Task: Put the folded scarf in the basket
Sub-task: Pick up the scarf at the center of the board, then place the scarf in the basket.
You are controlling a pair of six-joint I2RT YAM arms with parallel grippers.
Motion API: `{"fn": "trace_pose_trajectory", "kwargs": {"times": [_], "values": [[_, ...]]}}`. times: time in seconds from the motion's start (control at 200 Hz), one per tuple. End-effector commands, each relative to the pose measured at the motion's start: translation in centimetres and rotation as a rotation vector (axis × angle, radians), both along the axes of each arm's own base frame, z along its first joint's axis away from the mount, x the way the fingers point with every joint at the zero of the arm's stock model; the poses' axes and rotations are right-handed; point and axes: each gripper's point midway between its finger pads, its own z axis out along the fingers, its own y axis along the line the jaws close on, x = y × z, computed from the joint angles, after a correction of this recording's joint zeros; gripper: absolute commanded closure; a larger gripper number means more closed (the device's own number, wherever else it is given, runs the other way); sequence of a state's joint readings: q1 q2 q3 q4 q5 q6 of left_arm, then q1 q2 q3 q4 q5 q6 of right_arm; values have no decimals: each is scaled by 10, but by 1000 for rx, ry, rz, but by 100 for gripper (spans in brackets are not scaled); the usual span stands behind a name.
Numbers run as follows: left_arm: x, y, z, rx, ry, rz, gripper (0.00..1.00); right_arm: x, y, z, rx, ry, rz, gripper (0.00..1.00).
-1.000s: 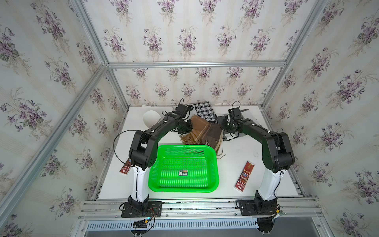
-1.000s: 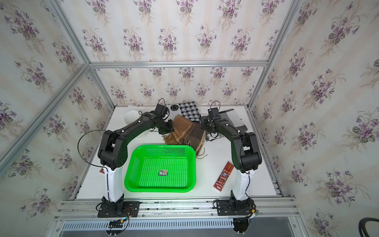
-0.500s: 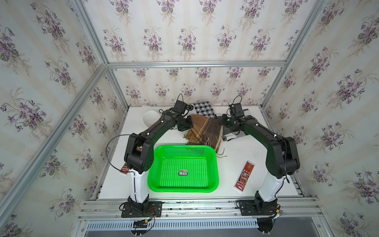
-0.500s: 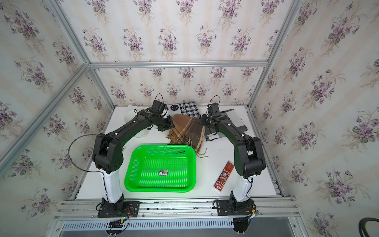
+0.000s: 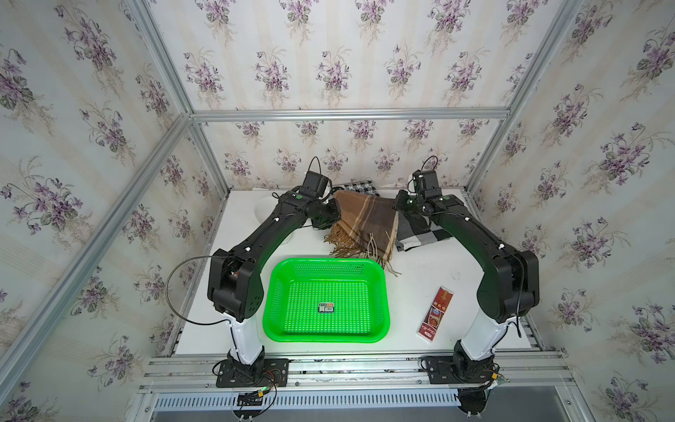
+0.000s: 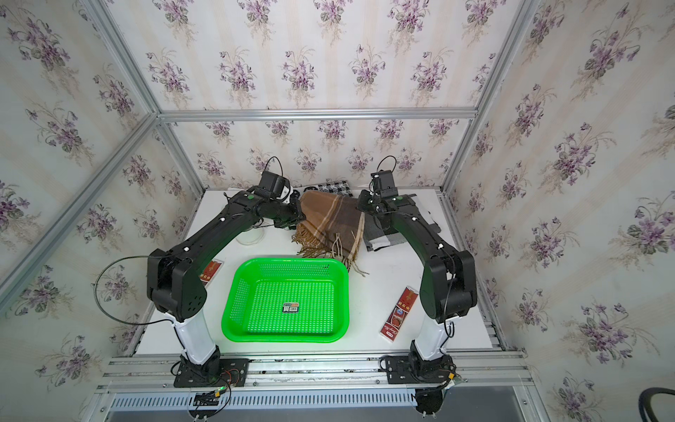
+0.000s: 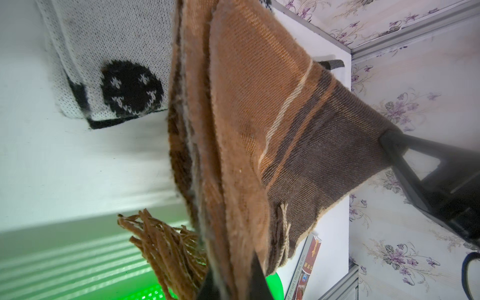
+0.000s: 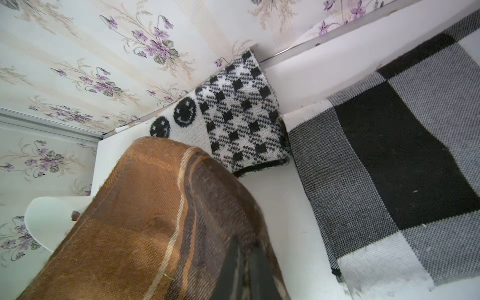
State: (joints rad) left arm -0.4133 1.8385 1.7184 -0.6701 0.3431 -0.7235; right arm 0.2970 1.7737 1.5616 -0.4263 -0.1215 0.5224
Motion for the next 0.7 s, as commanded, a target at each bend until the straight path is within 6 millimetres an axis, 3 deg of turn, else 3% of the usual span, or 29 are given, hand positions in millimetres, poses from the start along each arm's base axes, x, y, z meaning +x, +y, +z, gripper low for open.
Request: {"fn": "trace_pose_trajectory", "kwargs": {"times": [0.0, 0.2, 0.41, 0.51, 0.559, 0.694], "values": [[-6, 10, 19, 21, -33, 18, 100, -3, 2, 18, 2, -20, 18, 100], [-31, 28, 57, 26, -93, 44, 100, -11, 12, 51, 48, -66, 52, 100], [-71, 56, 87, 53, -137, 79, 100, -33, 41, 86, 94, -107, 132, 100], [-91, 71, 84, 92, -118, 100, 100, -46, 59, 90, 98, -103, 173, 100], [-106, 79, 92, 89, -138, 112, 100, -53, 67, 89, 96, -98, 190, 100], [-135, 94, 78, 106, -110, 127, 100, -75, 89, 85, 121, -83, 243, 100]]}}
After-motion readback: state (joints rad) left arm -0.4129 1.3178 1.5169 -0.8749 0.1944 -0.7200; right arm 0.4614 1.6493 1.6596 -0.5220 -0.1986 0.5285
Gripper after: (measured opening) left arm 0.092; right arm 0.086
